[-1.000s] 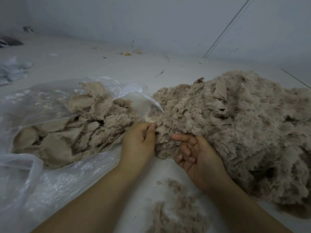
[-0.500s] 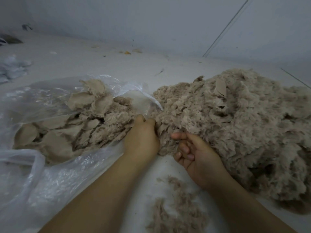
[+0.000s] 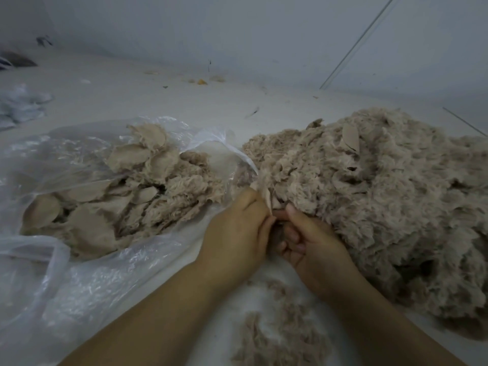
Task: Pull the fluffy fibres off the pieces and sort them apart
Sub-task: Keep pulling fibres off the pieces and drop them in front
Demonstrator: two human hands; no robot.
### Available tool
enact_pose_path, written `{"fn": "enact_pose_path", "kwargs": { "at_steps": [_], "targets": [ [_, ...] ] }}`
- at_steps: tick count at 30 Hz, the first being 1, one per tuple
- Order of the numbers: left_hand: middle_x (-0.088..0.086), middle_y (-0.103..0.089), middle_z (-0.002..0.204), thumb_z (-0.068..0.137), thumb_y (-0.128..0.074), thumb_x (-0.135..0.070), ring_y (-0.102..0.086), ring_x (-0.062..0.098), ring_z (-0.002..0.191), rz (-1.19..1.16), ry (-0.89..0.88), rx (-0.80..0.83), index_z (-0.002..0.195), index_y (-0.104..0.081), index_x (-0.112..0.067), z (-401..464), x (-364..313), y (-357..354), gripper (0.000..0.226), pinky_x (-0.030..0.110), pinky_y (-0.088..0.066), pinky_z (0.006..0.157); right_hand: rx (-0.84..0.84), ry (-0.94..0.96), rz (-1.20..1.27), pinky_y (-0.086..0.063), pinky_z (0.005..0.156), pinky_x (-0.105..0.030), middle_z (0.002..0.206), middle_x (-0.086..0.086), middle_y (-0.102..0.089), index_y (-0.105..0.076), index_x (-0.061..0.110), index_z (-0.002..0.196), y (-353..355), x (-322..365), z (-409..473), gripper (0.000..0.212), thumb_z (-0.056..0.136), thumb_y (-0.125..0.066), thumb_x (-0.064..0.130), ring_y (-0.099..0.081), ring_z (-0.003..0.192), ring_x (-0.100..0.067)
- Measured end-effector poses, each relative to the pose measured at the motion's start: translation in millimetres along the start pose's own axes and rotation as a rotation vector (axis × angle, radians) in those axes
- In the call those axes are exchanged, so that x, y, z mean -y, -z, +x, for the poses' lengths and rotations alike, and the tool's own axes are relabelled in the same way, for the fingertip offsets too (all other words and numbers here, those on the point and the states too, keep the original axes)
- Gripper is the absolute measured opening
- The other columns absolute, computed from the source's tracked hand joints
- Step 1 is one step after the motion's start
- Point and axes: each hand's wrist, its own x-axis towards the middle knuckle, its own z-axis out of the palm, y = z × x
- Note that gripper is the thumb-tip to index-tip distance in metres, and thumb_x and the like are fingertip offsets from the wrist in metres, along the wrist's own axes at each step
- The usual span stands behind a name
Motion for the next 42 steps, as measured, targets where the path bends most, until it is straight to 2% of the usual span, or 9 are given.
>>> {"fn": "enact_pose_path", "kwargs": {
  "at_steps": [10,14,17,21,24,29,35,38,42],
  "targets": [
    [0.001,-0.056,0.083,0.091,-0.062,-0.01,-0.055,0.017,0.071,-0.212,-0.053,0.133,0.076,-0.062,-0.007,-3.1,-0.5,-2.6,0.016,0.036,-0.048,0.061,0.07,-0.019,-0.027,-0.052,0.062,-0.022,0.08,-0.014,-0.068,-0.07,0.004,0.087,-3.5,3.0,-3.5,0.023,0.082,-0.062,0.025,-0.065,0.072,-0.018],
    [-0.005,-0.05,0.064,0.087,-0.069,-0.019,-0.046,0.005,0.056,-0.332,0.279,-0.03,0.073,-0.051,-0.016,-3.4,5.7,-11.1,0.023,0.017,-0.038,0.051,0.005,-0.03,-0.054,-0.046,0.058,-0.016,0.089,-0.016,-0.066,-0.069,0.004,0.087,-5.6,2.8,-3.0,0.021,0.075,-0.064,0.022,-0.06,0.071,-0.013],
    [-0.001,-0.052,0.063,0.085,-0.073,-0.022,-0.047,0.007,0.05,-0.503,0.574,-0.032,0.093,-0.051,-0.027,0.8,12.6,-13.2,0.024,0.02,-0.04,0.046,0.0,-0.041,-0.025,-0.047,0.056,-0.014,0.09,-0.009,-0.072,-0.075,0.011,0.085,-5.1,2.4,-2.8,0.016,0.076,-0.065,0.02,-0.065,0.071,-0.009],
    [0.008,-0.057,0.059,0.09,-0.068,-0.013,-0.05,0.006,0.044,-0.805,0.659,0.052,0.086,-0.065,-0.006,5.4,18.0,-10.8,0.008,0.017,-0.039,0.042,-0.023,-0.056,-0.021,-0.048,0.054,-0.016,0.098,-0.014,-0.072,-0.071,0.008,0.093,-4.5,1.1,-0.9,0.023,0.074,-0.069,0.02,-0.066,0.075,-0.011],
    [0.003,-0.058,0.058,0.091,-0.065,-0.008,-0.048,0.006,0.045,-0.781,0.613,-0.029,0.08,-0.065,0.003,3.0,14.7,-11.3,0.016,0.018,-0.039,0.044,-0.031,-0.051,-0.019,-0.047,0.052,-0.016,0.092,-0.007,-0.073,-0.066,0.007,0.097,-4.3,1.5,-1.1,0.027,0.073,-0.07,0.019,-0.066,0.07,-0.008],
    [0.017,-0.058,0.055,0.098,-0.055,-0.015,-0.049,0.018,0.04,-0.859,0.625,-0.134,0.076,-0.073,-0.015,3.4,11.3,-2.4,0.029,0.024,-0.038,0.039,-0.009,-0.034,-0.029,-0.046,0.05,-0.016,0.075,0.002,-0.07,-0.067,0.012,0.092,-5.5,3.3,-3.2,0.008,0.084,-0.064,0.013,-0.06,0.058,-0.002],
    [0.016,-0.061,0.052,0.099,-0.053,-0.012,-0.057,0.021,0.042,-0.915,0.674,-0.025,0.069,-0.059,-0.006,1.9,10.7,-4.2,0.032,0.024,-0.043,0.04,-0.043,-0.007,-0.02,-0.042,0.045,-0.016,0.042,0.007,-0.041,-0.061,0.017,0.06,-8.8,5.9,-5.2,0.022,0.075,-0.067,0.032,-0.043,0.038,-0.002],
    [0.016,-0.063,0.056,0.096,-0.055,-0.006,-0.062,0.023,0.049,-0.92,0.673,0.025,0.065,-0.056,-0.004,0.5,10.3,-6.5,0.031,0.029,-0.051,0.046,-0.015,0.014,-0.038,-0.04,0.044,-0.014,0.043,0.008,-0.051,-0.067,0.02,0.057,-9.8,6.4,-6.6,0.023,0.075,-0.064,0.034,-0.049,0.041,-0.001],
    [0.037,-0.054,0.08,0.087,-0.059,0.002,-0.057,0.029,0.065,-0.946,0.627,0.025,0.067,-0.048,0.018,1.2,10.4,-10.2,0.028,0.037,-0.054,0.062,0.024,0.024,-0.034,-0.039,0.044,-0.013,0.045,0.008,-0.056,-0.073,0.015,0.083,-10.8,5.9,-6.8,0.018,0.08,-0.06,0.027,-0.05,0.041,0.0]
  ]
}}
